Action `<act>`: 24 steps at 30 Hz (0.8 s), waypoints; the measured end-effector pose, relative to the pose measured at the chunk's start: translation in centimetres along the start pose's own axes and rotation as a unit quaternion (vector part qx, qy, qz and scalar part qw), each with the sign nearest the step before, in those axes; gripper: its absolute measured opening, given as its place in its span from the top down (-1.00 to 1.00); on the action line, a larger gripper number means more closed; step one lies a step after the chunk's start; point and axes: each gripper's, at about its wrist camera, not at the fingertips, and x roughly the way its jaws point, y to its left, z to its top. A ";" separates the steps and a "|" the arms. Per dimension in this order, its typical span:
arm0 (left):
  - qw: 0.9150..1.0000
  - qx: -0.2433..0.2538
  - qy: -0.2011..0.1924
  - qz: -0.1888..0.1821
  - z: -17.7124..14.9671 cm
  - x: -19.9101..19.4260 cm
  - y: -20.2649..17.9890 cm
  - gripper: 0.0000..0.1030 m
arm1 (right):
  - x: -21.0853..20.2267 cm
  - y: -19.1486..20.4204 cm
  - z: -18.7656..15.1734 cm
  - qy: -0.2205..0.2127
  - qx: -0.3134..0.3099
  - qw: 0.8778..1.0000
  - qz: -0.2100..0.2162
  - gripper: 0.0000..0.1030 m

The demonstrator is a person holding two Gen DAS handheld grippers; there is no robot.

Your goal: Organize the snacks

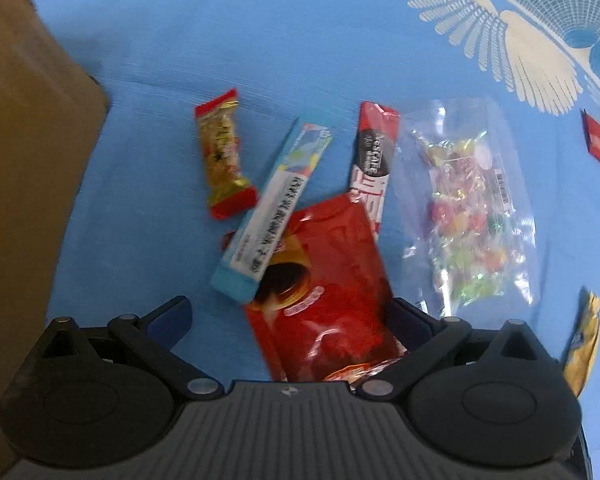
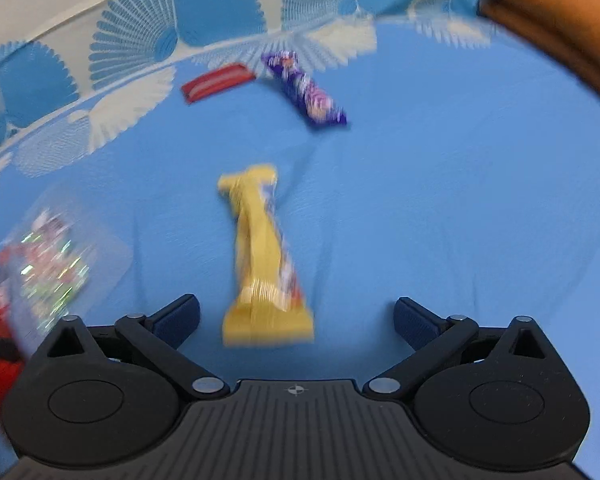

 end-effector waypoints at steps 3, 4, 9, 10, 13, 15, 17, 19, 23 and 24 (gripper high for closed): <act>1.000 -0.002 -0.003 0.006 0.5 0.3 -0.8 -1.00 | 1.3 0.8 1.3 -0.002 -0.007 1.000 0.008 -1.00; 1.000 -0.003 -0.006 0.014 0.5 0.4 -1.0 -1.00 | 1.6 1.1 1.4 -0.004 -0.013 1.000 0.007 -1.00; 0.999 0.010 -0.021 0.027 -0.2 0.2 -1.8 -1.00 | 2.0 1.9 0.8 -0.047 -0.041 0.998 -0.001 -1.00; 0.999 0.021 -0.021 0.024 -0.4 -0.1 -1.9 -0.94 | 1.9 1.8 0.7 -0.046 -0.045 0.998 0.001 -0.94; 0.997 0.057 -0.045 0.016 -1.4 -1.3 -1.0 -0.32 | 0.3 1.9 -0.2 -0.053 -0.047 0.997 0.007 -0.02; 0.995 0.094 -0.028 -0.003 -2.7 -1.9 -0.1 -0.18 | -1.1 2.2 -1.0 -0.055 -0.056 0.997 0.009 0.32; 0.993 0.118 -0.012 -0.013 -4.5 -2.4 1.2 -0.12 | -2.3 2.1 -2.2 -0.036 -0.048 0.998 0.006 0.33; 0.991 0.129 0.000 -0.025 -6.2 -3.2 2.8 -0.10 | -3.8 1.9 -3.5 -0.025 -0.032 0.999 0.014 0.33; 0.988 0.150 0.001 -0.045 -9.5 -6.1 5.7 -0.10 | -7.7 1.4 -5.8 -0.014 0.001 0.999 0.032 0.35; 0.986 0.158 -0.003 -0.050 -10.3 -7.2 6.4 -0.10 | -8.8 1.4 -6.2 -0.017 0.003 0.999 0.034 0.36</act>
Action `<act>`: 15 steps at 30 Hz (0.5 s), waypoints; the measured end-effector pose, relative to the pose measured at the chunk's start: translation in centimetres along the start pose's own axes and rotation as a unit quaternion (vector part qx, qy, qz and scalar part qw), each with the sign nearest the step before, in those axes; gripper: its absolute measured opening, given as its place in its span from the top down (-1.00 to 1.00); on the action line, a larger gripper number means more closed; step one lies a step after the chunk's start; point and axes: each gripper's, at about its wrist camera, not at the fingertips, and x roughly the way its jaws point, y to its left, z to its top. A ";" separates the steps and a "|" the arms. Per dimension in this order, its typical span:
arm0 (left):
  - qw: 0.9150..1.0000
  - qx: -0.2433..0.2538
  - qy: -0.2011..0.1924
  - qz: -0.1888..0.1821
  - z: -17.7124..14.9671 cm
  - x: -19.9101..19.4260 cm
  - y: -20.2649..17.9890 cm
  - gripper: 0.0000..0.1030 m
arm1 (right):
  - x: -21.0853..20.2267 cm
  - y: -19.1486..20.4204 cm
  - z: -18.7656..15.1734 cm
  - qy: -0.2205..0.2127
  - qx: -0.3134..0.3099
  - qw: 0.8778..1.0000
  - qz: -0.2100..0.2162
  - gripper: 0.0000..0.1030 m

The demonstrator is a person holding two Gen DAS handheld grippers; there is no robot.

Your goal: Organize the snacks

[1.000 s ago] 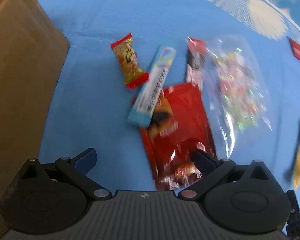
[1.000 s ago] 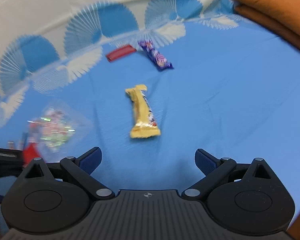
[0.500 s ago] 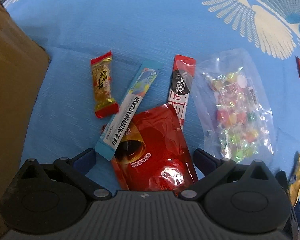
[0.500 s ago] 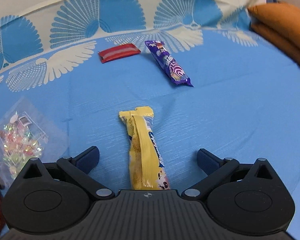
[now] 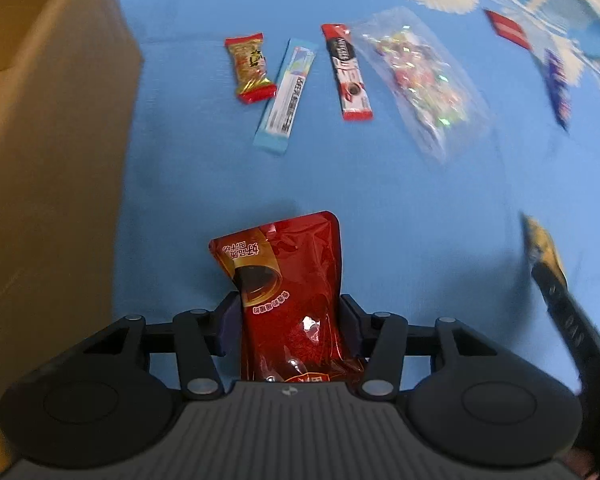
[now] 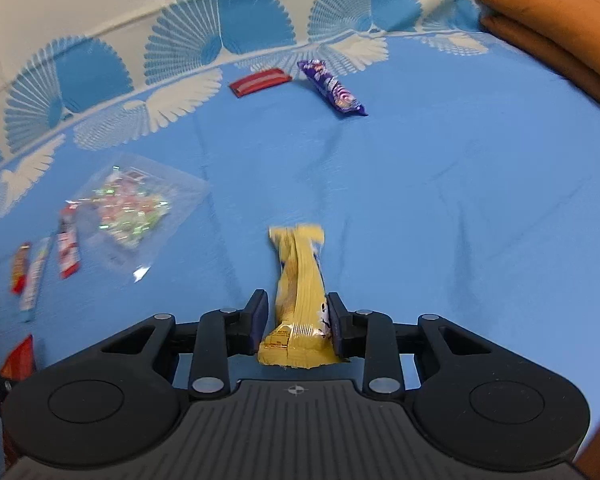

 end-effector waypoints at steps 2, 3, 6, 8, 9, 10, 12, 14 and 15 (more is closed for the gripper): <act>1.000 0.010 -0.013 -0.010 -1.3 -2.1 0.5 -0.10 | -2.3 0.3 -0.4 -0.009 0.003 1.000 0.004 0.39; 1.000 0.014 -0.020 -0.014 -1.9 -3.3 0.8 -0.10 | -3.5 0.6 -0.5 -0.013 0.003 1.000 0.008 0.40; 0.998 0.023 -0.048 -0.029 -3.4 -6.8 2.0 -0.10 | -7.0 1.8 -0.3 -0.034 -0.006 0.999 0.026 0.62; 0.997 0.027 -0.066 -0.029 -4.6 -8.4 2.5 -0.10 | -8.6 3.0 -0.3 -0.052 -0.034 0.997 0.035 1.00; 0.997 0.027 -0.072 -0.024 -5.0 -9.1 2.8 -0.10 | -8.9 3.5 -0.2 -0.054 -0.047 0.997 0.034 1.00; 0.996 0.028 -0.076 -0.023 -5.4 -9.6 3.2 -0.10 | -8.9 3.9 -0.2 -0.054 -0.055 0.996 0.033 1.00; 0.996 0.028 -0.079 -0.011 -6.0 -9.9 3.6 -0.10 | -7.9 4.0 -0.7 -0.045 -0.069 0.996 0.024 1.00; 0.997 0.026 -0.078 -0.014 -6.9 -10.4 4.3 -0.10 | -6.6 3.5 -1.4 -0.030 -0.065 0.997 0.002 1.00; 0.997 0.024 -0.075 -0.014 -6.8 -10.2 4.3 -0.10 | -6.1 2.9 -1.7 -0.022 -0.058 0.998 0.002 1.00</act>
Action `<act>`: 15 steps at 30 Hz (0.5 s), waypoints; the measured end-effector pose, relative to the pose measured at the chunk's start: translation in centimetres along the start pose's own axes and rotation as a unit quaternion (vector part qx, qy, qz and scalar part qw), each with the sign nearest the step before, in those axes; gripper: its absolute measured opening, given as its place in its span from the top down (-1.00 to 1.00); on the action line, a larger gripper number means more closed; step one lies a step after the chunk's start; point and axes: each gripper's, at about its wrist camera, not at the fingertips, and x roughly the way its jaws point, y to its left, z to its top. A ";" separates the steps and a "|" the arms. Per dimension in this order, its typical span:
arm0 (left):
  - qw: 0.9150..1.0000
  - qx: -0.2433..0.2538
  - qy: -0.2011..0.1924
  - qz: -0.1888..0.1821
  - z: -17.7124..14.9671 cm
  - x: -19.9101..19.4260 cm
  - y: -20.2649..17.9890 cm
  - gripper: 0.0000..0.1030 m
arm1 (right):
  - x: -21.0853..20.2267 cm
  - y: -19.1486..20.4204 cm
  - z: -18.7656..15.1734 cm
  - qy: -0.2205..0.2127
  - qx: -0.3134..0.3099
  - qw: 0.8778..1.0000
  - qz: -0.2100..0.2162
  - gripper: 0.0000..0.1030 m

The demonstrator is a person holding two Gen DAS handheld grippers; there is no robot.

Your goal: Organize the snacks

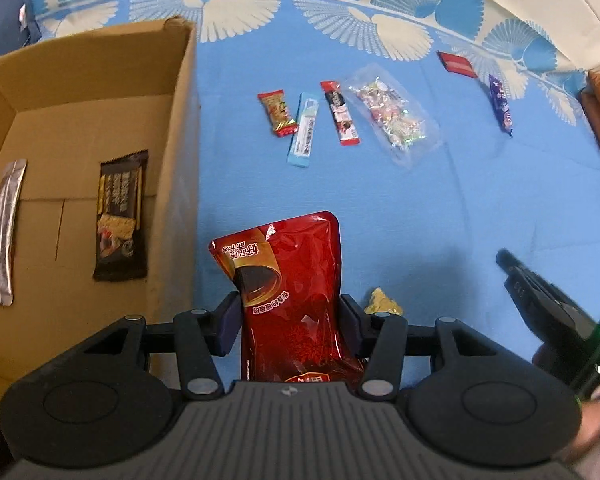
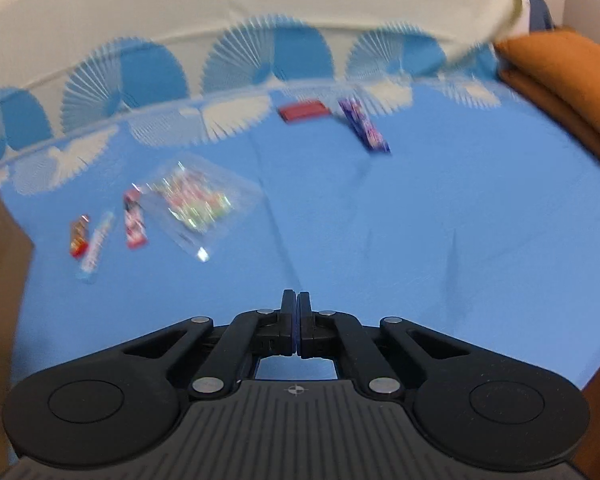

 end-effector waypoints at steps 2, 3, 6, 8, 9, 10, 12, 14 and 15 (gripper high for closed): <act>1.000 0.001 0.003 -0.004 -0.1 -0.1 0.4 -0.10 | 0.8 -1.2 -0.3 0.032 0.023 0.999 0.008 0.91; 1.000 0.002 0.002 -0.004 -0.1 -0.2 0.5 -0.10 | 0.8 -1.5 -0.4 0.049 0.038 0.998 0.026 0.91; 1.000 0.005 -0.010 -0.007 0.2 -0.2 0.4 -0.10 | 0.4 -1.5 -0.7 0.103 0.089 0.988 0.069 -0.19; 1.000 0.009 -0.025 -0.006 0.4 -0.8 0.2 -0.10 | -0.1 -0.1 -1.6 0.129 0.105 0.982 0.089 -0.59; 0.999 0.011 -0.036 -0.004 0.5 -1.5 0.3 -0.10 | -0.4 1.1 -2.3 0.144 0.105 0.978 0.108 -0.58; 0.999 0.013 -0.045 -0.001 0.7 -1.7 0.0 -0.10 | -0.4 2.4 -3.0 0.164 0.104 0.972 0.129 -0.58; 0.998 0.015 -0.066 0.007 1.0 -2.7 0.2 -0.10 | -0.2 4.8 -4.0 0.197 0.100 0.963 0.155 -0.58; 0.996 0.012 -0.085 0.014 1.2 -4.0 0.8 -0.10 | 0.2 7.3 -4.9 0.214 0.093 0.961 0.151 -0.58; 0.996 0.010 -0.091 0.015 1.3 -4.4 1.1 -0.10 | 0.5 8.6 -5.4 0.222 0.083 0.962 0.138 -0.58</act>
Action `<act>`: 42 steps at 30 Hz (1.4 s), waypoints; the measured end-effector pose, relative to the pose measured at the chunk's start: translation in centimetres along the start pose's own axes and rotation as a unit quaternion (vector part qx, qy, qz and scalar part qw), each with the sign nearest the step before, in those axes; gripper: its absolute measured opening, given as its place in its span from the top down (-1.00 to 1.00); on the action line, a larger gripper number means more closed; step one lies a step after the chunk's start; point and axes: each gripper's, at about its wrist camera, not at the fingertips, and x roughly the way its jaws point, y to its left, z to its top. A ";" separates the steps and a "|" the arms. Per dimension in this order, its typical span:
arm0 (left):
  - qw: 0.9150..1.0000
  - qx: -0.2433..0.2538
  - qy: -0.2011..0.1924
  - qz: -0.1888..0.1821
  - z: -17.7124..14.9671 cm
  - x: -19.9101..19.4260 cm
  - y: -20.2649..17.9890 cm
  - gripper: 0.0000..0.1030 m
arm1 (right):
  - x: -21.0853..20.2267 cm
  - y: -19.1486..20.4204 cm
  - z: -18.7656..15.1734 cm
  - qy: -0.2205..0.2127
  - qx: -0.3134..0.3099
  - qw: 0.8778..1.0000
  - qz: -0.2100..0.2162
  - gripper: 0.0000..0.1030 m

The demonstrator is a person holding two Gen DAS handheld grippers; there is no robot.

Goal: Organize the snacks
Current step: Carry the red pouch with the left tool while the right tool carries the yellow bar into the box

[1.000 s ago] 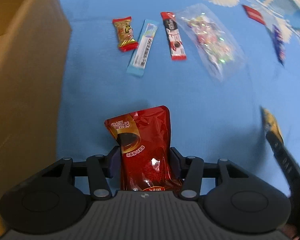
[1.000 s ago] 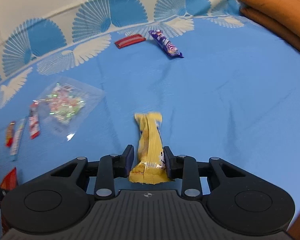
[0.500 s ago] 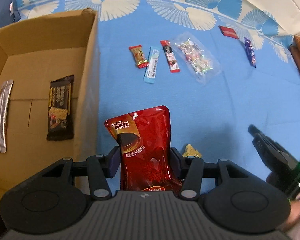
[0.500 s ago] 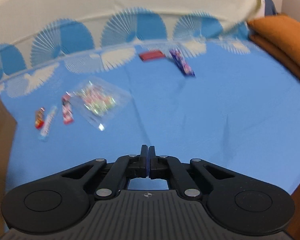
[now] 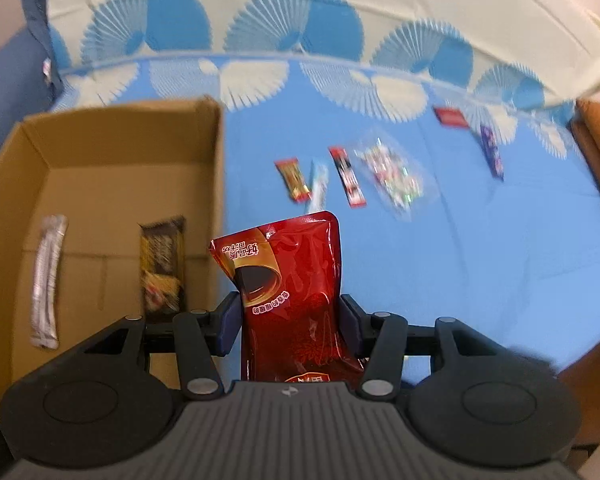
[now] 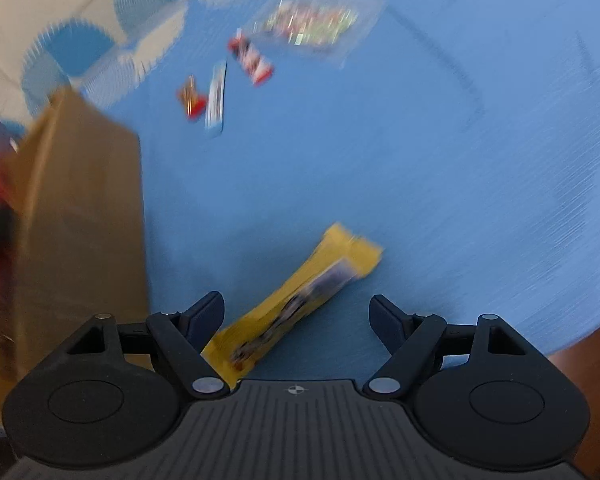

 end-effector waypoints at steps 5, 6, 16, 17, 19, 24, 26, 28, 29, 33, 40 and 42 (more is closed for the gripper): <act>1.000 -0.020 -0.013 -0.001 0.0 -2.4 2.3 -0.10 | 0.9 3.4 -2.5 -0.051 -0.095 0.991 -0.078 0.75; 1.000 -0.021 -0.016 -0.001 -0.2 -3.0 2.7 -0.10 | 0.4 2.9 -2.5 -0.040 -0.073 0.995 -0.058 0.75; 0.998 -0.038 -0.054 0.001 -6.2 -11.4 8.5 -0.10 | -15.0 4.8 -8.2 -0.159 -0.139 0.977 -0.015 0.75; 0.998 -0.041 -0.055 0.005 -7.1 -12.0 9.2 -0.10 | -16.4 5.6 -9.4 -0.167 -0.152 0.974 -0.006 0.75; 0.997 -0.047 -0.052 0.010 -8.7 -12.9 10.8 -0.10 | -18.0 7.1 -11.0 -0.173 -0.174 0.969 0.008 0.75; 0.996 -0.069 -0.046 0.024 -12.3 -14.5 14.7 -0.10 | -19.9 11.1 -14.6 -0.173 -0.218 0.960 0.039 0.75; 0.996 -0.074 -0.050 0.028 -13.4 -15.1 15.8 -0.10 | -20.2 12.3 -15.4 -0.171 -0.235 0.956 0.043 0.75; 0.995 -0.079 -0.056 0.032 -14.2 -15.7 16.7 -0.10 | -20.1 13.0 -15.7 -0.171 -0.243 0.954 0.040 0.74; 0.994 -0.082 -0.059 0.033 -14.6 -15.9 17.1 -0.10 | -20.3 13.4 -15.9 -0.172 -0.246 0.953 0.039 0.74; 0.993 -0.094 -0.064 0.028 -15.2 -16.5 18.5 -0.10 | -20.8 14.5 -17.2 -0.177 -0.261 0.948 0.034 0.74; 0.992 -0.102 -0.073 0.021 -15.2 -16.7 19.4 -0.10 | -20.8 15.4 -17.5 -0.178 -0.273 0.945 0.018 0.74; 0.991 -0.106 -0.072 0.021 -15.1 -16.7 19.8 -0.10 | -20.5 15.8 -17.3 -0.178 -0.277 0.944 0.015 0.74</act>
